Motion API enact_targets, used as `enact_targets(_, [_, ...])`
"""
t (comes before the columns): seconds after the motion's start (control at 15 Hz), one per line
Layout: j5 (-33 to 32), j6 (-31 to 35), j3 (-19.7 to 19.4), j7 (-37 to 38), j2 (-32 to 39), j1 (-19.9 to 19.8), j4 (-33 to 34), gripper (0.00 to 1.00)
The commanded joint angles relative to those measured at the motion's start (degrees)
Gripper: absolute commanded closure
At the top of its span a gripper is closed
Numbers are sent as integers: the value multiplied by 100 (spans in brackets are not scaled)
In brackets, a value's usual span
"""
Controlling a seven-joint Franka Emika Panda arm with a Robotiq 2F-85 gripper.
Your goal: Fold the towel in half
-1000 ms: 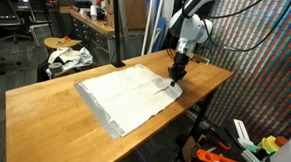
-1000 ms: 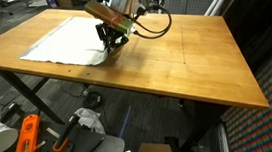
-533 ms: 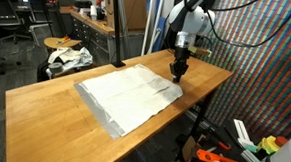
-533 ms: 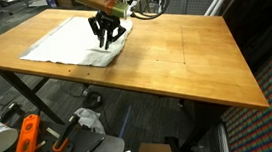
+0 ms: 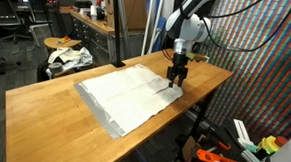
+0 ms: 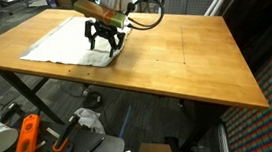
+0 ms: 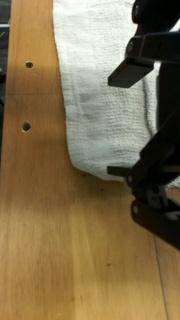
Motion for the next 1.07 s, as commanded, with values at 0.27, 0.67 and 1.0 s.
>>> enact_targets(0.27, [-59,312,-17,-5,234,-43,29,0])
enact_targets(0.67, [-386,67,-54,8,313,-48,58,47])
enact_targets(1.0, [-562,-324,-57,-31,372,-66,159,86])
